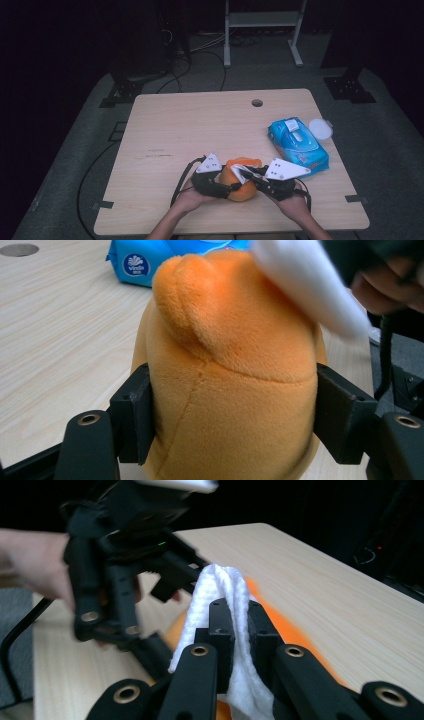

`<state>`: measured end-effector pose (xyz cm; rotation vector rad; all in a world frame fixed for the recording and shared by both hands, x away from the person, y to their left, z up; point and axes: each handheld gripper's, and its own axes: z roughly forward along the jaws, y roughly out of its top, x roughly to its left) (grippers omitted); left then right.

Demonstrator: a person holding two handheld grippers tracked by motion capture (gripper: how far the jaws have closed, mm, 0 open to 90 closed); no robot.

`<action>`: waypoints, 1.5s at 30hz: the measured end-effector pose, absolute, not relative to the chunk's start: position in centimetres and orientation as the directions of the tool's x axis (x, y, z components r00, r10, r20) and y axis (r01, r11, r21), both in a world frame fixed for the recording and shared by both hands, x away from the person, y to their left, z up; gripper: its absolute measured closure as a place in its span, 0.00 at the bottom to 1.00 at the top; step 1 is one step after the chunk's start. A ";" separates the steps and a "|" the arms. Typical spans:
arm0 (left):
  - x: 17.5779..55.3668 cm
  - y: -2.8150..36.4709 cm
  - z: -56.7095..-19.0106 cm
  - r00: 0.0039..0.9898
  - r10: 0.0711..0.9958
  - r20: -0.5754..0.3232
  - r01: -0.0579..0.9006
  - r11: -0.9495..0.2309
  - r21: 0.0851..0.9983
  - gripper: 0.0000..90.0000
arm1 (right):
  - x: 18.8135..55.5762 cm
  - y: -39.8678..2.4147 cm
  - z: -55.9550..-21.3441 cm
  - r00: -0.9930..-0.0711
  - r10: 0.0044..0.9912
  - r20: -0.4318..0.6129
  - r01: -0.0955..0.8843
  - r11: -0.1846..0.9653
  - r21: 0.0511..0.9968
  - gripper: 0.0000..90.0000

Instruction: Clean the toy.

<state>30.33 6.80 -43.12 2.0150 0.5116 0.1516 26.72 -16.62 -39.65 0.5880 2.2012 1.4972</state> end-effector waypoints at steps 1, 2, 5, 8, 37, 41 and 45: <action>30.3 6.8 -43.1 0.903 0.416 -0.107 0.288 -0.402 0.869 0.32 | 26.9 -16.9 -39.6 -0.819 0.565 -0.098 0.116 0.332 0.936 0.93; 30.2 6.8 -43.2 0.902 0.417 -0.107 0.288 -0.400 0.870 0.32 | 27.1 -17.3 -39.6 -0.812 0.576 -0.094 0.124 0.327 0.937 0.93; 30.3 6.9 -43.2 0.901 0.417 -0.114 0.293 -0.395 0.870 0.32 | 27.9 -18.8 -40.0 -0.780 0.620 -0.079 0.159 0.319 0.935 0.93; 30.6 7.2 -43.3 0.896 0.423 -0.135 0.311 -0.380 0.871 0.31 | 28.1 -20.1 -40.9 -0.763 0.644 -0.055 0.196 0.312 0.930 0.93; 29.3 5.5 -43.8 0.923 0.377 -0.074 0.235 -0.401 0.886 0.29 | 25.1 -18.4 -39.5 -0.827 0.552 -0.109 0.116 0.356 0.927 0.92; 28.7 5.1 -43.7 0.924 0.382 -0.029 0.204 -0.425 0.882 0.32 | 24.4 -17.1 -39.4 -0.846 0.513 -0.144 0.085 0.397 0.914 0.92; 27.5 5.2 -43.8 0.929 0.370 0.019 0.162 -0.451 0.878 0.33 | 25.2 -17.5 -38.9 -0.838 0.530 -0.134 0.098 0.387 0.917 0.92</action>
